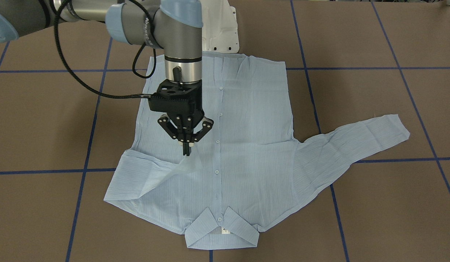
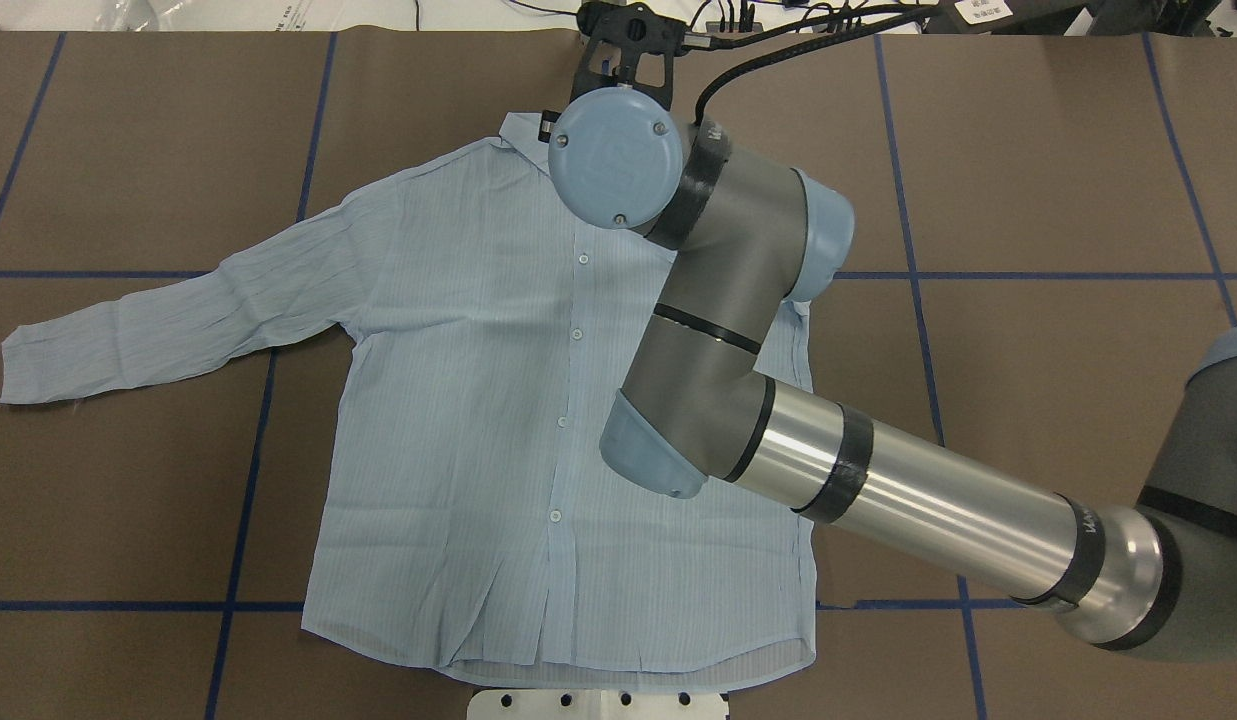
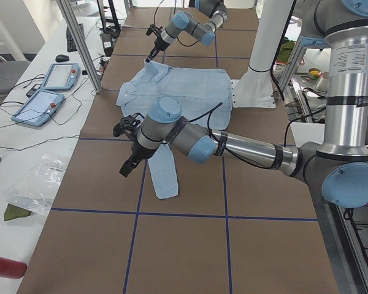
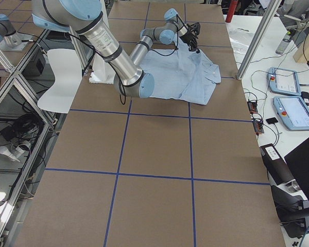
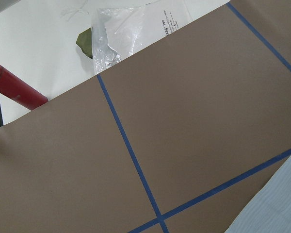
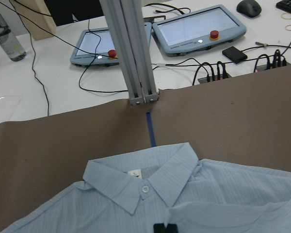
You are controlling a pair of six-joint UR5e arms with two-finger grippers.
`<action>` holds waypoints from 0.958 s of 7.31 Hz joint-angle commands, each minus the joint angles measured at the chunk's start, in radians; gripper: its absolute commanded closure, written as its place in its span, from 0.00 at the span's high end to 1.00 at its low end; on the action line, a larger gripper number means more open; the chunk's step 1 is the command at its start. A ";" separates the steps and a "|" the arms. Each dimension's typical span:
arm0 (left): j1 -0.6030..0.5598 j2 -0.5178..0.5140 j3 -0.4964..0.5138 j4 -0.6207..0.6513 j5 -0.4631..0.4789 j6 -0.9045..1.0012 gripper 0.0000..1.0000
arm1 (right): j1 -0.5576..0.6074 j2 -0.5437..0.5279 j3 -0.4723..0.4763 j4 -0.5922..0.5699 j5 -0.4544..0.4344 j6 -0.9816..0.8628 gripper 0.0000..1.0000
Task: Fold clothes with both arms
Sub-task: 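Carry the sleeve across the shirt chest toward the left gripper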
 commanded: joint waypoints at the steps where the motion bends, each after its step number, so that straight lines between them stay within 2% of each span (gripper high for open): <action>1: 0.001 0.000 0.002 0.000 0.000 0.000 1.00 | -0.062 0.045 -0.097 0.112 -0.033 -0.020 0.00; 3: 0.001 0.000 0.002 0.000 0.000 0.000 1.00 | -0.096 0.156 -0.250 0.114 -0.038 -0.028 0.00; 4: 0.000 0.000 0.002 0.000 0.000 0.000 1.00 | -0.111 0.185 -0.284 0.113 -0.039 -0.028 0.00; 5: 0.001 0.000 0.002 0.000 0.000 0.000 1.00 | -0.113 0.219 -0.321 0.112 -0.038 -0.014 0.32; 6: 0.000 0.000 0.002 0.000 0.000 0.000 1.00 | -0.111 0.257 -0.379 0.112 -0.036 -0.013 0.98; 7: 0.000 0.000 0.002 0.000 0.000 0.000 1.00 | -0.110 0.300 -0.411 0.106 -0.028 -0.005 0.99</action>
